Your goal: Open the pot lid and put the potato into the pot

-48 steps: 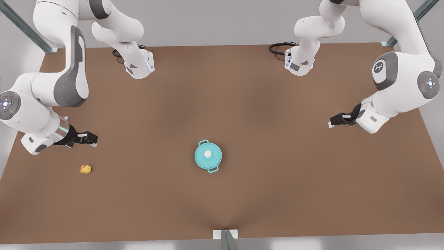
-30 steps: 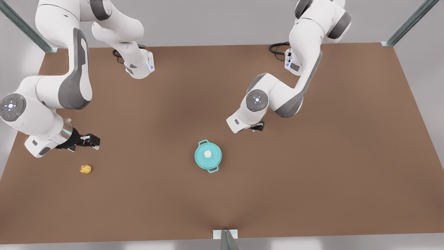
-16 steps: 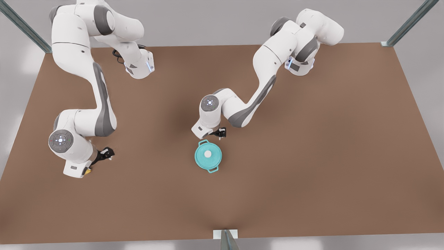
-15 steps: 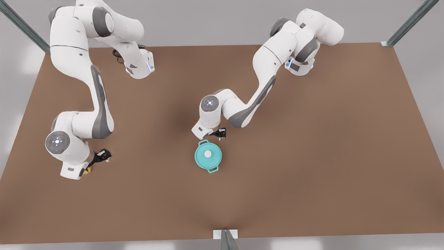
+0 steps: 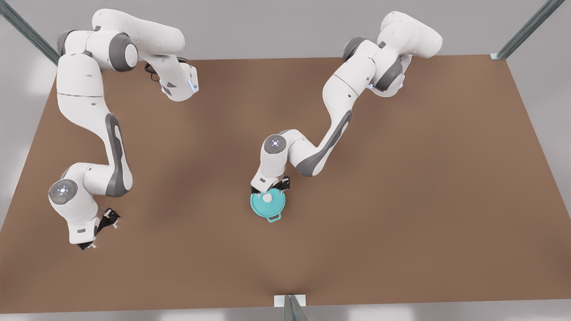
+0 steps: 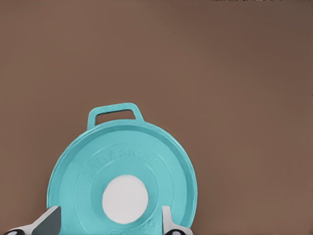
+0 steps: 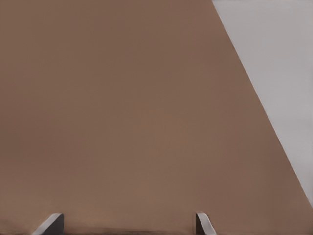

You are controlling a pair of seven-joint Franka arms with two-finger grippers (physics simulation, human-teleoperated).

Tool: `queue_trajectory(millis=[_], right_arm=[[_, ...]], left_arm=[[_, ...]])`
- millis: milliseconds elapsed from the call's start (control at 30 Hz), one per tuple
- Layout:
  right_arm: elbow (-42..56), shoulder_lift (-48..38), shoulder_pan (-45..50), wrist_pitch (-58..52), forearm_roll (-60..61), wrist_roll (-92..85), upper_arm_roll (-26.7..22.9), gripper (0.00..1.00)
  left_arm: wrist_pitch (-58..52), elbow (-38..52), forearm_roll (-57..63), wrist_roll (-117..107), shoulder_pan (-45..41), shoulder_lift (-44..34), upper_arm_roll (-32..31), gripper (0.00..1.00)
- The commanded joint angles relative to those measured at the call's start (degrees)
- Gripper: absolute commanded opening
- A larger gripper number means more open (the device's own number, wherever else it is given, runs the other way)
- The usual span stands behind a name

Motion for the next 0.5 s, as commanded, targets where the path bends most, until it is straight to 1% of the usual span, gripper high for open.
queue_trajectory(millis=[0,33,67,100,167,200,233,267,333,400,433,467], right_arm=[[0.08,0.61,-1.10,0.98,0.17,-28.02,0.09,1.00],[0.35,0.70,-1.62,-2.79,0.44,-28.55,0.35,1.00],[0.79,1.05,-4.78,-7.18,0.52,-28.99,3.69,1.00],[1.75,1.58,-5.84,-10.79,0.61,-28.90,4.92,1.00],[3.68,3.68,-6.81,-16.69,1.84,-28.82,5.01,1.00],[4.39,4.13,-6.90,-17.92,1.84,-28.82,5.01,1.00],[5.36,4.74,-6.99,-19.51,1.84,-28.82,5.01,1.00],[5.45,4.74,-6.90,-19.51,1.58,-28.90,5.19,1.00],[5.45,4.39,-6.46,-19.68,1.66,-29.69,5.71,1.00],[2.37,3.34,-5.58,-19.77,2.02,-28.91,5.89,1.00],[1.06,3.07,-5.67,-19.07,2.02,-28.90,5.89,1.00],[-0.53,3.07,-5.93,-16.61,2.10,-28.90,5.81,1.00]], left_arm=[[3.34,0.02,0.29,-6.82,-0.14,0.18,0.00,1.00],[3.78,0.11,0.38,-6.82,-0.23,0.44,0.00,1.00],[4.48,0.11,1.00,-6.82,-0.40,0.53,0.18,1.00],[4.57,0.11,1.00,-6.82,-0.40,0.88,0.27,1.00],[5.45,0.11,1.17,-6.82,-0.49,1.15,0.62,1.00],[5.45,0.11,1.52,-6.82,-0.58,1.15,0.62,1.00],[5.45,0.11,2.31,-6.73,-0.66,1.15,0.62,0.98],[5.45,0.11,2.32,-6.73,-0.93,1.15,0.97,0.94],[5.36,0.11,2.32,-6.73,-1.10,1.15,1.32,0.74],[5.27,0.11,2.40,-6.64,-1.28,1.15,1.76,0.59],[5.27,0.11,2.40,-6.56,-1.28,1.15,2.02,0.56],[5.27,0.20,2.40,-6.29,-1.28,1.15,2.38,0.56]])
